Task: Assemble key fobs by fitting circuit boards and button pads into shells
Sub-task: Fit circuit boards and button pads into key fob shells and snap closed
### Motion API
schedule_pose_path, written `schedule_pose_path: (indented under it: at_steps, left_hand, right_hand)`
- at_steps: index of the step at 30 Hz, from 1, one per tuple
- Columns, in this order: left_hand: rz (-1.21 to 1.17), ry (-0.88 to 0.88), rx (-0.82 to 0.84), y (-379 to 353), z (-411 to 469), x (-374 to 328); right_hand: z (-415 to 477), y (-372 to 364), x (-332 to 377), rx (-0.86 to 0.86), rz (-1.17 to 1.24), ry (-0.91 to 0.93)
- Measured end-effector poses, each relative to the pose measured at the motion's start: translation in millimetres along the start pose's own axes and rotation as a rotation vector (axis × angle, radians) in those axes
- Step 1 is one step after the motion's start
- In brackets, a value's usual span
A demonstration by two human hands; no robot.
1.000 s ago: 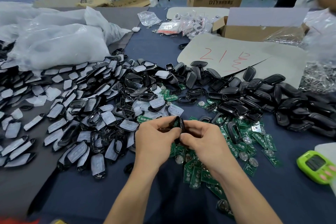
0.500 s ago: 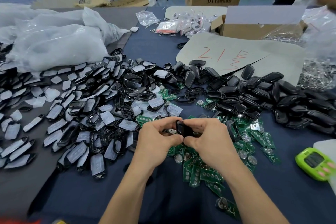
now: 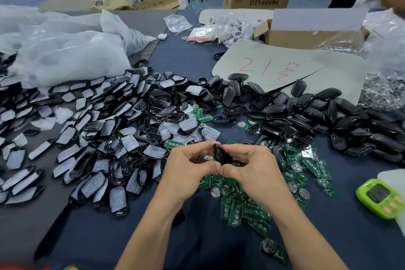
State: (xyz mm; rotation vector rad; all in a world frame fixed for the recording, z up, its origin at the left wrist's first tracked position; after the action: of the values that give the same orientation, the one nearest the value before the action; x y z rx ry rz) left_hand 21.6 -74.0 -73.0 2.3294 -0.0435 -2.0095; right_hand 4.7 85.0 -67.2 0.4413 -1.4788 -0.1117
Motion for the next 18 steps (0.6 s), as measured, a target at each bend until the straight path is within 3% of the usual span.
schedule_pose_path:
  at_steps: [12,18]
  left_hand:
    - [-0.075,0.013,-0.075,-7,0,-7]
    - [0.105,-0.085,-0.183,-5,-1,-23]
  right_hand:
    - [-15,-4,31,-0.14,-0.271,0.162]
    - [-22,-9,48,-0.192,-0.273,0.297]
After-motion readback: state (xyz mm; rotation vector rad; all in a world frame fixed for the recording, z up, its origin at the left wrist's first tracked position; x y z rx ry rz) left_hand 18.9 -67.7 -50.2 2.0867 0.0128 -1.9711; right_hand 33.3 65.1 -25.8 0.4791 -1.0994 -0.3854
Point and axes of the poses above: each hand's wrist, its own z-axis towards the middle knuckle, its own y-axis out of the back of the hand, x = y × z, the point moved 9 cm from there along z, towards the middle knuckle, and after that the axes turned 4 degrees about y, right-handed, at the moved point
